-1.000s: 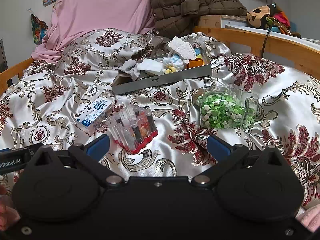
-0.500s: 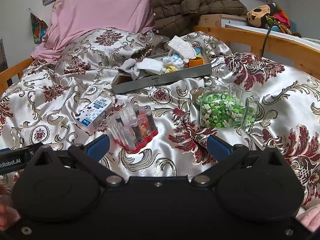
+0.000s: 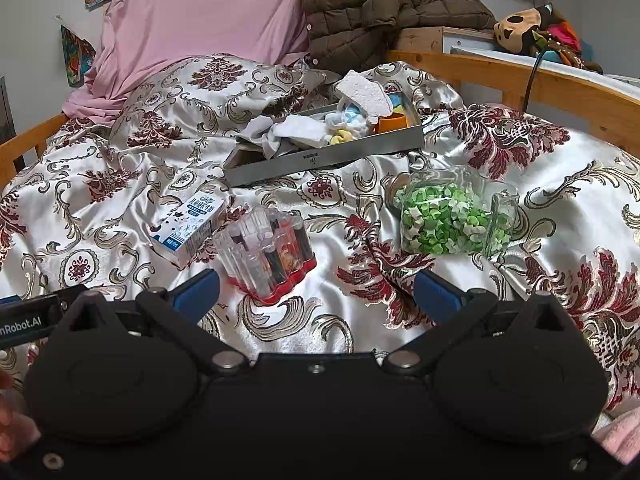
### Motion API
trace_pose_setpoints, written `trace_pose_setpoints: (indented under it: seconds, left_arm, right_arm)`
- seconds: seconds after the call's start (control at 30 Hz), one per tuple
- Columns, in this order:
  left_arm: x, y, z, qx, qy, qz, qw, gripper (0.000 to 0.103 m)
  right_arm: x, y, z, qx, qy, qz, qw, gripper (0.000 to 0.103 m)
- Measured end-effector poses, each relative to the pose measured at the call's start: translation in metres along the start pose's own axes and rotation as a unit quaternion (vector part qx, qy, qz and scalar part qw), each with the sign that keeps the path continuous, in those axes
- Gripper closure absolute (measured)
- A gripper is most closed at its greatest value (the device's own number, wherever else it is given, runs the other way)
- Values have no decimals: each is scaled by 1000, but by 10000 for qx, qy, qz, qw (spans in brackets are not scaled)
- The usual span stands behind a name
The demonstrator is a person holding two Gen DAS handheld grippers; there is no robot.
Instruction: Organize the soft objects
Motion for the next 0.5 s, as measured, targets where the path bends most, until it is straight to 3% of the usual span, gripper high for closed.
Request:
trace_pose_setpoints:
  seconds: [0.5]
  left_arm:
    - [0,0,0,2,-4,0,10000,1]
  right_arm:
    - [0,1,0,-2,-19,-10,10000,1]
Point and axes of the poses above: each gripper's, at about its wrist camera, not at the fingertips, and x roughly the way its jaws point, y to its right, z to its underside, the point moved 9 cm from there along x, roughly the way its jaws point, and after that the axes turned 13 degrees about -x, right-handed, at the moved point
